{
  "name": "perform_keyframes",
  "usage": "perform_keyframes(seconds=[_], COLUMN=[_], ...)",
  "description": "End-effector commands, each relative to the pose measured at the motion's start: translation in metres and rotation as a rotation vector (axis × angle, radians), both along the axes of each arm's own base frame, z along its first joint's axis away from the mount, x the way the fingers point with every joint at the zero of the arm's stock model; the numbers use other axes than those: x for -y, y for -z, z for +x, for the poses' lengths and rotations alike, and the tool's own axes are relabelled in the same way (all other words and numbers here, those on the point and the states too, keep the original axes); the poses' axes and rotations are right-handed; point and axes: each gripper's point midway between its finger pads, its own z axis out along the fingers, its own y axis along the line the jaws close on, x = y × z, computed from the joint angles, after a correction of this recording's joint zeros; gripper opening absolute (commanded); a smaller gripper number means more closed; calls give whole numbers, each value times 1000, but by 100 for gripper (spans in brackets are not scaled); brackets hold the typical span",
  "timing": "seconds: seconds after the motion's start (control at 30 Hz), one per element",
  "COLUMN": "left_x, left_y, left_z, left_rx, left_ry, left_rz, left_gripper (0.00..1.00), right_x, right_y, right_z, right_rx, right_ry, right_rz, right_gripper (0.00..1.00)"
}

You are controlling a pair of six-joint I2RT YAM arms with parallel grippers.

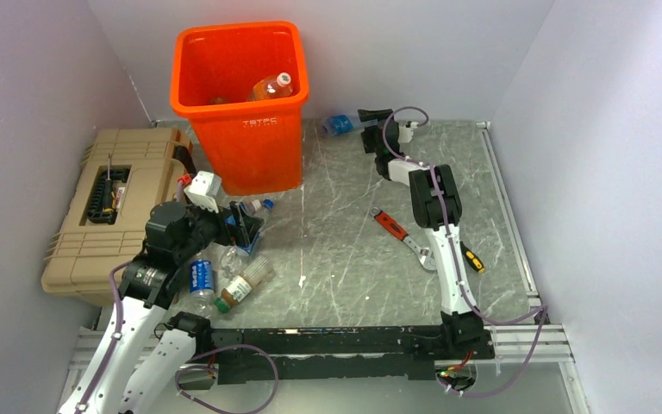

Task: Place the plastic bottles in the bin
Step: Pick up the plastic bottle from the corner of the board.

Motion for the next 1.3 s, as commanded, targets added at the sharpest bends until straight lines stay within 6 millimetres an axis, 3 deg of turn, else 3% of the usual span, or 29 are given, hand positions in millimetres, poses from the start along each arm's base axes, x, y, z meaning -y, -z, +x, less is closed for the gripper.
perform_keyframes(seconds=[0.0,0.2,0.4,0.77,0.93,1.03,1.27], left_x=[0,1,0,-2,-1,-2,-3], left_y=[-9,-8,-7,-3,-1,0,-5], left_z=[5,2,4,6,8,8,3], left_rx=[35,29,25,11,-6,-10,10], left_ry=[-6,-4,-7,-23,-24,-31,-32], left_rz=[-18,-27,-22,-15,-15,-13,-28], left_gripper=[99,99,100,100,100,100,99], right_x=[-27,-39,-37,-31,-34,-32,-28], right_y=[53,71,82,99,111,103,25], right_z=[-15,-17,-13,-5,-6,-9,-26], right_rx=[-121,-156,-171,-177,-195,-156,-6], right_ry=[-25,-3,35,62,44,35,12], right_rz=[15,36,60,11,-9,-24,-52], right_gripper=[93,90,75,63,48,37,16])
